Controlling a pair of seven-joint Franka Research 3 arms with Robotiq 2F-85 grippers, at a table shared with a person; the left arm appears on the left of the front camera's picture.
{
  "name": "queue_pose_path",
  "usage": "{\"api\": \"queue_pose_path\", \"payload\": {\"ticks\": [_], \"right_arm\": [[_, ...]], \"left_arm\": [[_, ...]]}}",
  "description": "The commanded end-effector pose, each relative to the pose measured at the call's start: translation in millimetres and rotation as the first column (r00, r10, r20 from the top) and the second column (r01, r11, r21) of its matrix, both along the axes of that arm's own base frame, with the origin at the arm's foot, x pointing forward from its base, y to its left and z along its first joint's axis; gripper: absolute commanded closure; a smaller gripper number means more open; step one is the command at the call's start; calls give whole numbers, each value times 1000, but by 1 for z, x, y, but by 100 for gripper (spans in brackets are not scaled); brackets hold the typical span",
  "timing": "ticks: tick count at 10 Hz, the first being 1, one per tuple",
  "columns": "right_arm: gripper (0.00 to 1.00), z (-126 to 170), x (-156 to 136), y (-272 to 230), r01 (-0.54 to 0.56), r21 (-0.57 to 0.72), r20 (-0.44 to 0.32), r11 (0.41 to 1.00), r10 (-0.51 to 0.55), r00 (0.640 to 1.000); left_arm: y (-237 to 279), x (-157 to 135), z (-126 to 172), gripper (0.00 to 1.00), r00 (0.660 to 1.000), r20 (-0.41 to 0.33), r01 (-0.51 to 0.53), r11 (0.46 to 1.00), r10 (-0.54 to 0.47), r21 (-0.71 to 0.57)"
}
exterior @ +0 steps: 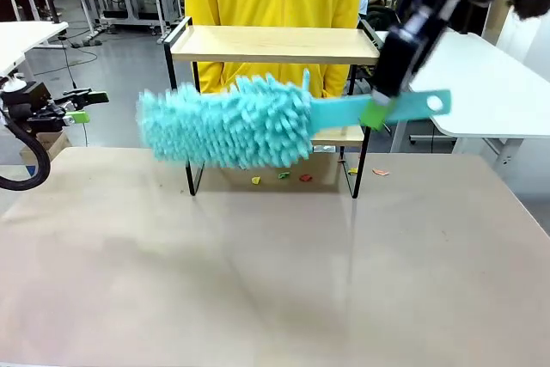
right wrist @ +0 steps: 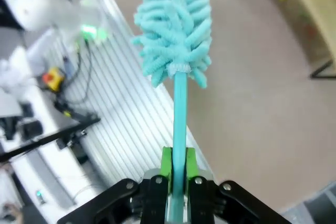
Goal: Clean the shelf.
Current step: Clean the specific section of the Shelf indicated by the human with the Duster.
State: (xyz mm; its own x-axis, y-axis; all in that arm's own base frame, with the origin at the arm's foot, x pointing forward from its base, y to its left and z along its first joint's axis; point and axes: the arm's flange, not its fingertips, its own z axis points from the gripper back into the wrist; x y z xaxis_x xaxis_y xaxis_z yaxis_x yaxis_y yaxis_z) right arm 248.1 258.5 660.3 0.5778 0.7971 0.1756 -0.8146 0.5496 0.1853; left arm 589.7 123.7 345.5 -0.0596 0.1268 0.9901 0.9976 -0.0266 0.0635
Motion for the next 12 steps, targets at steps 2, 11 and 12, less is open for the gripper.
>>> {"api": "queue_pose_path", "payload": {"ticks": [2,11,12], "right_arm": [[87,-45,2,-27,-60,-148,-100,987,46,994],[87,-125,24,-74,-86,-161,-208,983,52,977],[87,-125,24,-74,-86,-161,-208,983,52,977]], "left_arm": [[1,0,3,0,1000,7,-2,1000,2,5],[1,0,3,0,1000,7,-2,1000,2,5],[1,0,3,0,1000,7,-2,1000,2,5]]}}
